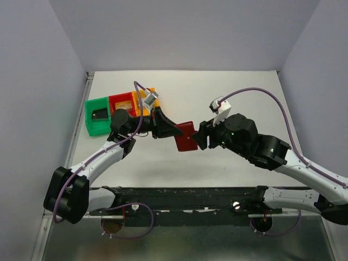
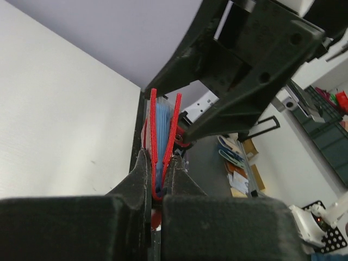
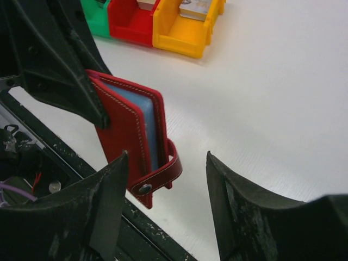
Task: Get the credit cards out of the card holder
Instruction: Open the card holder.
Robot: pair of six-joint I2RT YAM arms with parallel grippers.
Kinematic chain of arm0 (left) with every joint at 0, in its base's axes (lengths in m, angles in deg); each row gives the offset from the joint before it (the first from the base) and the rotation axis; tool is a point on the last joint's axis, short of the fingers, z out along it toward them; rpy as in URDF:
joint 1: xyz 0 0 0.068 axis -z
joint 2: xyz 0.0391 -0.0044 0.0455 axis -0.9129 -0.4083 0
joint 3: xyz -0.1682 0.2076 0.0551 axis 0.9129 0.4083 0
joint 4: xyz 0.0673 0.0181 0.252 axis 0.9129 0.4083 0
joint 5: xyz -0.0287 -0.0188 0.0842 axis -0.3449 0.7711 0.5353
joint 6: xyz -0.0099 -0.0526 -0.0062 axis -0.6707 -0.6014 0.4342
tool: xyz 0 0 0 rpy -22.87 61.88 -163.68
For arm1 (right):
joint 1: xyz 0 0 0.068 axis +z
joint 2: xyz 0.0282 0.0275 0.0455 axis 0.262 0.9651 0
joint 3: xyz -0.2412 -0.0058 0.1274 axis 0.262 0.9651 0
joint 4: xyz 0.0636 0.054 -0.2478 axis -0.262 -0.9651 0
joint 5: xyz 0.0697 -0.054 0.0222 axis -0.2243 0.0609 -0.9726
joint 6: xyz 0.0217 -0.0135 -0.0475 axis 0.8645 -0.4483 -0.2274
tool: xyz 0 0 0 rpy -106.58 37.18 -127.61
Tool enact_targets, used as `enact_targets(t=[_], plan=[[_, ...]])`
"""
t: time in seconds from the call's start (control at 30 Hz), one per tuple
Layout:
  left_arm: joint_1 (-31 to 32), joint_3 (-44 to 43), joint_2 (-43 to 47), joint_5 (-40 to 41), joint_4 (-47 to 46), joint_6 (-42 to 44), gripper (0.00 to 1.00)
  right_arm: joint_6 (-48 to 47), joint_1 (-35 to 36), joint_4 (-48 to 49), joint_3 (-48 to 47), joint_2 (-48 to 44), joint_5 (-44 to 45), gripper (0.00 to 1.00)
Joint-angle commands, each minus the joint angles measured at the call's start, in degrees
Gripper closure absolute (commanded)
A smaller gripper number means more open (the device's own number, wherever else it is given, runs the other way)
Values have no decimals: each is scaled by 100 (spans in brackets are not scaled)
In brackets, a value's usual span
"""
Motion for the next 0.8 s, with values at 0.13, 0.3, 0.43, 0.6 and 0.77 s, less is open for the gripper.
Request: enact_targets(t=[0.13, 0.3, 0.43, 0.6, 0.77], plan=[[-8, -176, -36, -776, -1198, -477, 100, -135, -11, -132, 66, -244, 265, 44], [-8, -193, -492, -882, -2917, -1662, 100, -108, -20, -79, 304, -482, 195, 47], [10, -412, -941, -943, -4143, -2710, 100, -73, -29, -1, 401, -631, 2, 47], [124, -448, -748, -1093, -4152, -2588, 100, 15, -73, 272, 533, -930, -402, 44], [247, -553, -695, -1163, -4152, -2614, 100, 94, -108, 404, 524, -1027, -746, 43]])
